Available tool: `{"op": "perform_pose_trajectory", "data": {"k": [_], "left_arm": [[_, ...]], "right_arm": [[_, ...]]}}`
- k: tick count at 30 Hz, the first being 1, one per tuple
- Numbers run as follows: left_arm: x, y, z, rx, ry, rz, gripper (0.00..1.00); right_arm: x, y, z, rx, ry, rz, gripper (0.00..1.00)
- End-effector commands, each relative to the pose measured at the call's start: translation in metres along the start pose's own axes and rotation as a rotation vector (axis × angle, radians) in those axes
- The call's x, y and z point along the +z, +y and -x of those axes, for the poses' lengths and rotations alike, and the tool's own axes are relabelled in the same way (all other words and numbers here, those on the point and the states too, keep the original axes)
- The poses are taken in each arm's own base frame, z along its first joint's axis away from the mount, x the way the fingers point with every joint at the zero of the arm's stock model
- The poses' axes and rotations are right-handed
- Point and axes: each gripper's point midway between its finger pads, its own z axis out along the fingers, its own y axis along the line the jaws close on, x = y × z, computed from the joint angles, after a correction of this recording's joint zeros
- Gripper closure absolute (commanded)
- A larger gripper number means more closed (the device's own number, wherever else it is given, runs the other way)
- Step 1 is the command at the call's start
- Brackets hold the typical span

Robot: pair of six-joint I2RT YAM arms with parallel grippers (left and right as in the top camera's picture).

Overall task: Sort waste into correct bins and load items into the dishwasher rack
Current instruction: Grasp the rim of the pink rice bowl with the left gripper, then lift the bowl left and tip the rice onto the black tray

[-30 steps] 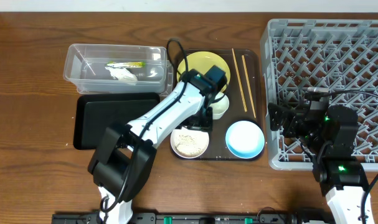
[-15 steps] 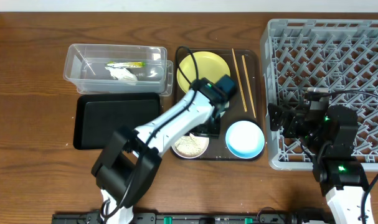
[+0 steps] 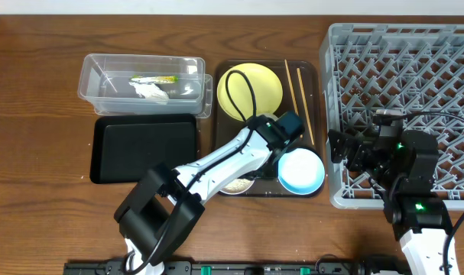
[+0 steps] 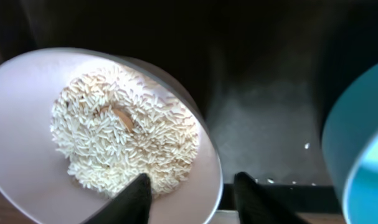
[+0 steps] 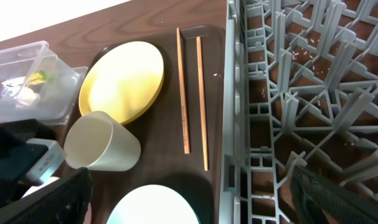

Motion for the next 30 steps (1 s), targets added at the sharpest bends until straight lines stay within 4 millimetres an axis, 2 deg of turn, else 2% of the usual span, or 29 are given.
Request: {"op": "perform_pose_trajectory", "data": {"k": [1, 10, 14, 19, 25, 30], "left_arm": [[-0.002, 0.002, 0.001, -0.022, -0.018, -0.005, 0.68], [0.009, 0.000, -0.002, -0.018, -0.008, -0.019, 0.87], [0.017, -0.008, -0.006, 0.032, 0.031, -0.050, 0.93], [0.014, -0.001, -0.002, 0.007, 0.045, -0.056, 0.94], [-0.009, 0.009, 0.004, -0.001, 0.016, -0.086, 0.94], [-0.055, 0.018, 0.010, -0.010, -0.075, -0.164, 0.94]], "right_arm": [[-0.003, 0.003, 0.008, 0.013, -0.013, 0.008, 0.01], [-0.003, 0.003, 0.008, 0.013, -0.013, 0.008, 0.01], [-0.003, 0.003, 0.008, 0.013, -0.012, 0.008, 0.01], [-0.003, 0.003, 0.008, 0.013, -0.013, 0.008, 0.01], [-0.003, 0.003, 0.008, 0.012, -0.015, 0.008, 0.01], [-0.003, 0.003, 0.009, 0.011, -0.017, 0.008, 0.01]]}}
